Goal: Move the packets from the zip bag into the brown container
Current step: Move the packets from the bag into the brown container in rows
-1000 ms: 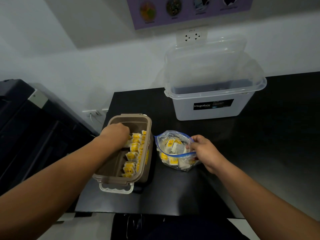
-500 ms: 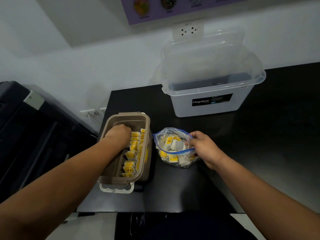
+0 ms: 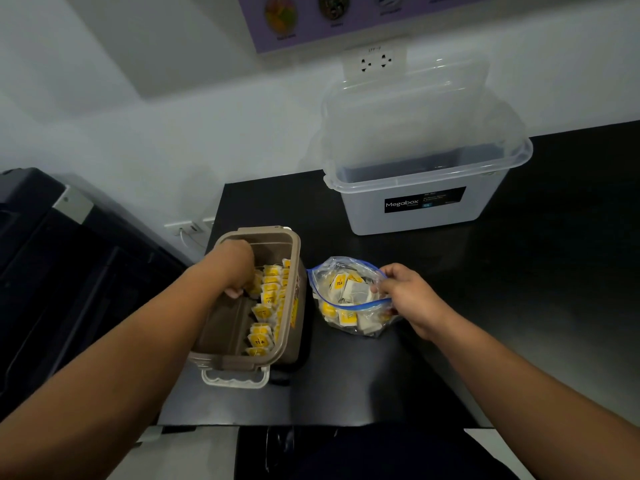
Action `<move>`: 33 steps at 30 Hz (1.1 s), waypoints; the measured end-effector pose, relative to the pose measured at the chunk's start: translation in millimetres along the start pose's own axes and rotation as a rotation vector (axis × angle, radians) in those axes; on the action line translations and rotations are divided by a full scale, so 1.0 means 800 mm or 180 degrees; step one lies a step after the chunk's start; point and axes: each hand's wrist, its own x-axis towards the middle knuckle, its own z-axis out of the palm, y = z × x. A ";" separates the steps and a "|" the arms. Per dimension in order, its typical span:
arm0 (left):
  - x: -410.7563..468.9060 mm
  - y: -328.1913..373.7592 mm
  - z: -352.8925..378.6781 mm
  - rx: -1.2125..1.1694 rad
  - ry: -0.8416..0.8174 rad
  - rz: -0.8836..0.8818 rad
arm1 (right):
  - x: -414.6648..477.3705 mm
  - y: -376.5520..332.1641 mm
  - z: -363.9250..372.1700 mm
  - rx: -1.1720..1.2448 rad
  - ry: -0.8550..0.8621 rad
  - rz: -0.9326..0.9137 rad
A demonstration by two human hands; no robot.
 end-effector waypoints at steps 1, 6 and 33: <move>-0.005 0.000 -0.008 -0.0069 0.0052 0.0042 | 0.000 0.001 0.000 -0.0014 0.0007 -0.0002; -0.049 0.026 -0.033 -0.0680 0.0709 0.0548 | -0.007 0.003 0.001 -0.0253 0.0212 -0.0140; -0.014 0.211 0.088 0.0099 -0.0288 0.0938 | -0.016 0.015 -0.003 -0.0347 0.0417 0.0172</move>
